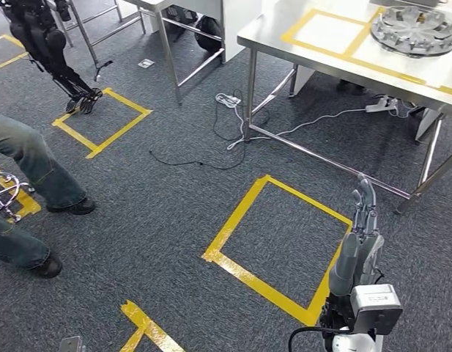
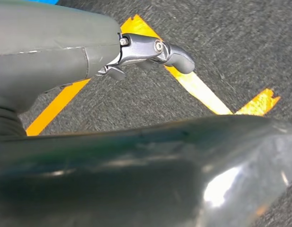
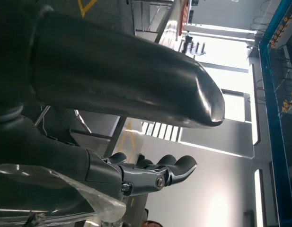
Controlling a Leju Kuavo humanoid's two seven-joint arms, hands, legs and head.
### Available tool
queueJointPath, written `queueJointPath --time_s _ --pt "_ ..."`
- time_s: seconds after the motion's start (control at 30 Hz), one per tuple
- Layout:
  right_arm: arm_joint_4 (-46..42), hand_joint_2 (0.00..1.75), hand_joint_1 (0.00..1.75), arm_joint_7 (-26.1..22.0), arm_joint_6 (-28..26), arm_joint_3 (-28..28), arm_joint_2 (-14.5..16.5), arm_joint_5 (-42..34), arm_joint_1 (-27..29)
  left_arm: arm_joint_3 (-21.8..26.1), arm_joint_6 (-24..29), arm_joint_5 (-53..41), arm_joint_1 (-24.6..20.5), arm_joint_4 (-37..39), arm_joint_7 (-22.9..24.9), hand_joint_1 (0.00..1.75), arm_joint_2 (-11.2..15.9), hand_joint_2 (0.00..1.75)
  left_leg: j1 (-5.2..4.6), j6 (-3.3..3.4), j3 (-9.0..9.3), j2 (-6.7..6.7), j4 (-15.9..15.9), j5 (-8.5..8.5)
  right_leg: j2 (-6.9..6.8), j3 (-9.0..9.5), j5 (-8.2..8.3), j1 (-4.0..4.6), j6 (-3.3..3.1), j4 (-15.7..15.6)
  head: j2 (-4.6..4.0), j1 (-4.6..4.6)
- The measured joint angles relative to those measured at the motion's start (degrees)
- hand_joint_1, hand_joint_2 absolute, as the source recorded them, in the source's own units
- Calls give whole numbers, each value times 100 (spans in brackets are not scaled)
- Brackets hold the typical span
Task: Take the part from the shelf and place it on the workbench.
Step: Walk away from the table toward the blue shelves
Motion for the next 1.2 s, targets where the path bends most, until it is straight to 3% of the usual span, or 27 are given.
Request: queueJointPath --time_s 0.07,0.13,0.2,0.27,0.33,0.37,0.4,0.43,0.5,0.57,0.6,0.63,0.67,0.7,0.73,0.8,0.87,0.9,0.97,1.03,1.1,1.17,1.2 --pt "-1 0 0 -1 0 5 -1 3 -2 1 -1 -2 -4 0 0 0 -4 0 -33 89 140 113 -323 54 -90 -16 -23 31 62 45 0 9" --pt "-1 0 0 -2 0 14 -2 5 -4 1 -2 -2 10 0 0 0 -6 0 -54 190 101 16 -330 78 -165 -23 -24 33 119 48 0 17" --pt "-2 0 0 -4 -2 21 -2 6 -4 1 -1 -3 15 0 0 0 -10 0 -40 273 74 -83 -351 118 11 -103 -166 6 187 200 0 33" --pt "-2 0 0 -7 -4 20 -3 7 -2 3 1 -3 0 0 0 0 -12 0 -27 341 38 -190 -363 157 322 -386 -543 -18 228 815 0 60" --pt "-1 0 0 -7 -6 15 -4 8 1 5 1 -4 -9 0 0 0 -10 0 -37 374 -2 -312 -361 181 437 -734 -860 -23 233 1574 0 69" --pt "-1 0 0 -7 -7 14 -4 8 2 7 1 -5 -5 0 0 0 -10 0 -42 376 -13 -382 -359 190 452 -814 -872 -22 228 1742 0 70" --pt "-1 0 0 -7 -7 14 -4 9 2 8 1 -5 0 0 0 0 -9 0 -44 371 -16 -457 -358 198 466 -783 -767 -21 215 1680 0 69" --pt "-1 0 0 -7 -7 14 -4 11 2 10 1 -6 3 0 0 0 -9 0 -45 361 -15 -536 -356 207 497 -647 -574 -21 194 1403 0 70" --pt "-1 0 0 -7 -7 14 -4 16 3 15 1 -8 -4 0 0 0 -16 0 -48 328 -25 -690 -347 223 762 -263 -189 -35 134 594 0 67" --pt "-2 0 0 -8 -12 13 -4 19 4 19 -1 -16 -15 0 0 0 -23 0 -35 265 -87 -823 -332 255 1010 -36 -80 -45 107 125 0 70" --pt "-3 0 0 -8 -14 14 -4 20 4 22 -2 -21 -13 0 0 0 -24 0 -23 221 -123 -888 -330 279 1031 -13 -97 -41 102 78 0 71" --pt "-3 0 0 -9 -16 16 -4 21 2 26 -3 -26 -6 -1 0 0 -21 0 -10 179 -154 -954 -336 304 967 7 -89 -42 97 51 0 73" --pt "-3 0 0 -8 -16 22 -3 22 2 31 -3 -29 3 -1 0 0 -17 0 -10 145 -175 -922 -323 303 891 17 -68 -48 78 32 0 69" --pt "-4 0 0 -10 -15 30 -3 23 1 35 -2 -28 9 -2 0 0 -13 0 -21 118 -213 -807 -248 251 808 35 -48 -58 54 5 0 54" --pt "-4 0 0 -11 -15 34 -2 24 1 38 -2 -29 7 -2 0 0 -9 0 -34 96 -296 -648 -62 131 713 54 -34 -68 30 -22 0 38" --pt "-4 0 0 -12 -15 36 -2 26 3 40 -2 -33 -6 -1 0 0 -10 0 -32 51 -608 -353 642 -245 517 68 -39 -58 -3 -31 0 9" --pt "-3 0 0 -9 -14 35 -2 28 6 41 -3 -35 -8 -1 0 0 -11 0 -16 17 -865 -299 1242 -458 327 68 -51 -48 -14 -26 0 8" --pt "-4 0 0 -10 -14 36 -2 30 6 43 -3 -35 -2 -2 0 0 -9 0 -14 10 -849 -291 1251 -406 242 70 -58 -47 -11 -23 0 8" --pt "-9 0 0 -11 -13 39 -2 34 5 46 -4 -35 9 -2 -1 0 0 0 -18 25 -503 -214 646 -62 97 90 -84 -46 10 -11 0 7" --pt "-27 0 0 -13 -13 46 -2 38 5 46 -9 -35 -1 -2 -3 0 4 0 -62 90 -121 24 -68 161 -16 107 -128 -16 55 14 0 5" --pt "-47 0 0 -15 -13 56 -3 43 4 46 -16 -35 -6 -2 -5 0 3 0 -104 165 -21 129 -296 169 -105 113 -159 18 105 33 0 12" --pt "-66 0 0 -15 -14 66 -4 49 2 46 -19 -36 3 -2 -7 0 -3 0 -94 227 -45 14 -305 188 -145 114 -189 12 160 41 0 18" --pt "-79 0 0 -16 -16 70 -4 51 3 46 -19 -37 5 -2 -7 0 -9 0 -81 257 -47 -36 -317 199 -51 90 -250 2 192 96 0 22"
